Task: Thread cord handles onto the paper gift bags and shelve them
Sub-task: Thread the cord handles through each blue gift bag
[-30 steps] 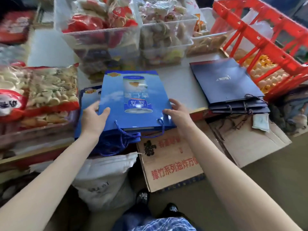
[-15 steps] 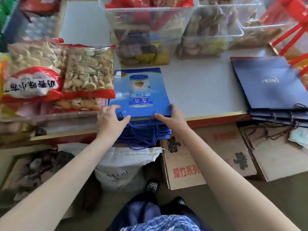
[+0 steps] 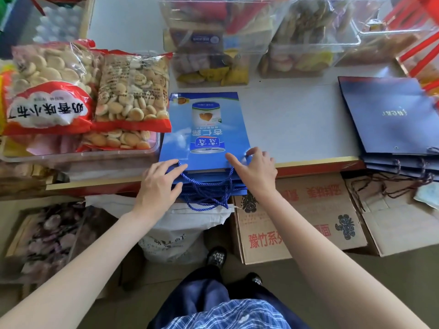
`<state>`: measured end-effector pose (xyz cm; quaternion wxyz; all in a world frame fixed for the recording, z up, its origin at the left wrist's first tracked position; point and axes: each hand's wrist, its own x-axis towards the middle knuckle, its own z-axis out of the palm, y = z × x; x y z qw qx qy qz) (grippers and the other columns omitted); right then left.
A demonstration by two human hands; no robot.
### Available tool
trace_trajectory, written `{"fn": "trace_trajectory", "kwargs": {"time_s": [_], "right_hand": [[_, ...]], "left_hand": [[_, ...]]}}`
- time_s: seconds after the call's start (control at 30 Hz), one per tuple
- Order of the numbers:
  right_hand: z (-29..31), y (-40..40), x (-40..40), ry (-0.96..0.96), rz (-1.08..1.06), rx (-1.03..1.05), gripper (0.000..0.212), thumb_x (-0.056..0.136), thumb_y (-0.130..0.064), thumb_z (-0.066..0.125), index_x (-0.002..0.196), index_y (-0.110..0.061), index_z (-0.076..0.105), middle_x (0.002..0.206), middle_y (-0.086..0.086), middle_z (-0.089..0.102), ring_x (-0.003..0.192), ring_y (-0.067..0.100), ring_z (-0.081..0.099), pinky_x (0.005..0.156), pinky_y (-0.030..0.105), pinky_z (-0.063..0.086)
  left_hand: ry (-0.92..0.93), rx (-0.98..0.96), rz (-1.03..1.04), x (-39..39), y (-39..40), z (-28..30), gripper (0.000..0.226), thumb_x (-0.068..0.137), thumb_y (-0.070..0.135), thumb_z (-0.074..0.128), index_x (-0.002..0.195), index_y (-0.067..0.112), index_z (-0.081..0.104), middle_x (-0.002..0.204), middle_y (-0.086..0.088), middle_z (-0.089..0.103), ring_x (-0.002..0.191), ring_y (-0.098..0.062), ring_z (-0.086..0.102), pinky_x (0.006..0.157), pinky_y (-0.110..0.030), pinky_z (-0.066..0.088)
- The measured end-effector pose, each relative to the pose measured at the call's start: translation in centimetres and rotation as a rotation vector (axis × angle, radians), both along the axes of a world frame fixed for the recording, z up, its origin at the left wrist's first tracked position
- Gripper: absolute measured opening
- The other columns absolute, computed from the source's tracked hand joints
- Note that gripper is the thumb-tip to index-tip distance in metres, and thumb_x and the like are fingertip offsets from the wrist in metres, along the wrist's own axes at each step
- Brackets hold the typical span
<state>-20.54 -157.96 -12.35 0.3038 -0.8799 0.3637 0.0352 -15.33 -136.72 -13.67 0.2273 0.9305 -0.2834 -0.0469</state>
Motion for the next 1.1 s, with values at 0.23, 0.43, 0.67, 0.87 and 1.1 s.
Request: {"fn": "trace_trajectory", "kwargs": {"time_s": [0.23,0.43,0.67,0.87,1.1], "right_hand": [[-0.3,1.6,0.6,0.023,-0.012,-0.002,0.086,0.068,-0.068,0.065,0.125,-0.009,0.036,0.126,0.01,0.038,0.123,0.03,0.032,0.102,0.043,0.029],[1.7,1.6,1.7,-0.135,0.011,-0.022,0.081,0.07,-0.056,0.072,0.123,-0.005,0.04,0.125,0.012,0.038,0.12,0.029,0.033,0.102,0.036,0.027],[2.0,0.7,-0.2,-0.067,-0.022,0.022,0.073,0.075,-0.052,0.068,0.125,-0.006,0.04,0.128,0.011,0.038,0.123,0.028,0.034,0.104,0.037,0.029],[-0.1,1.1,-1.7,-0.05,0.011,0.254,0.07,0.084,-0.044,0.064,0.134,-0.008,0.033,0.136,0.01,0.033,0.129,0.028,0.029,0.109,0.039,0.026],[-0.7,1.0,-1.7,-0.11,-0.014,0.398,0.069,0.084,-0.031,0.067,0.137,-0.008,0.03,0.14,0.007,0.033,0.13,0.021,0.035,0.105,0.031,0.03]], "left_hand": [[0.36,-0.232,0.343,0.2,-0.7,0.4,0.061,0.077,0.023,0.075,0.132,0.019,0.048,0.139,-0.013,0.032,0.13,-0.027,0.035,0.109,-0.033,0.026],[0.251,-0.216,0.333,0.4,-0.8,0.7,0.063,0.076,0.012,0.075,0.133,0.009,0.048,0.135,-0.014,0.043,0.124,-0.027,0.045,0.1,-0.024,0.03],[0.262,-0.403,0.385,-0.5,-0.8,1.3,0.034,0.08,0.004,0.065,0.113,0.012,0.063,0.125,-0.007,0.046,0.118,-0.017,0.046,0.096,-0.01,0.027],[0.695,-0.516,0.631,0.2,-2.6,0.6,0.039,0.085,0.03,0.066,0.12,0.028,0.049,0.136,-0.001,0.04,0.11,-0.015,0.041,0.087,-0.026,0.032],[0.705,-0.489,0.664,0.4,-2.8,-0.6,0.043,0.084,0.021,0.067,0.122,0.027,0.048,0.139,-0.002,0.038,0.112,-0.017,0.041,0.086,-0.026,0.033]]}}
